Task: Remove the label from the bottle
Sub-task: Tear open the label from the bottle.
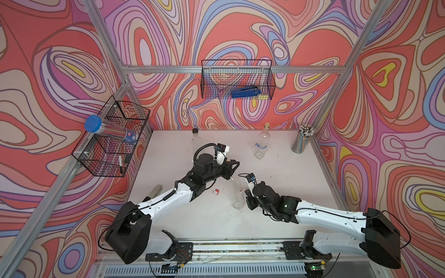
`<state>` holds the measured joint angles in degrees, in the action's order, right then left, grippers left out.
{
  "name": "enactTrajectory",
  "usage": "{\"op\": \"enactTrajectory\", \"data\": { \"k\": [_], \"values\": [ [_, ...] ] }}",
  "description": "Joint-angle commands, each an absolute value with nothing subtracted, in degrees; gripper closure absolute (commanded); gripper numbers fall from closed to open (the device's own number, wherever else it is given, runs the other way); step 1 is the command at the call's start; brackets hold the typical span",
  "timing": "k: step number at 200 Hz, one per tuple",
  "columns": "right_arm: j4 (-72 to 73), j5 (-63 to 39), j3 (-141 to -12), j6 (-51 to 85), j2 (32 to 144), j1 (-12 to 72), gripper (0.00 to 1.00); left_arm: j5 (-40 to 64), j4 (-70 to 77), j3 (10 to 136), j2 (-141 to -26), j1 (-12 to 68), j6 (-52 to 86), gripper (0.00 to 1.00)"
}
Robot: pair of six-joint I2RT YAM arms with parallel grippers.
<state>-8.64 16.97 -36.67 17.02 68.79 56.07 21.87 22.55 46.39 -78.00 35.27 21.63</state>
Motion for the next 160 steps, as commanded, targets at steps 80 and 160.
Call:
{"op": "enactTrajectory", "data": {
  "k": [80,160],
  "values": [
    [-10.35,19.5,-38.1,16.24,69.43,55.96,1.0,23.12,21.53,45.7,-76.64,35.33,19.51,1.0],
    [-10.9,20.55,-37.97,16.74,69.36,55.11,1.0,23.31,21.18,45.27,-75.89,35.33,18.98,1.0]
  ]
}}
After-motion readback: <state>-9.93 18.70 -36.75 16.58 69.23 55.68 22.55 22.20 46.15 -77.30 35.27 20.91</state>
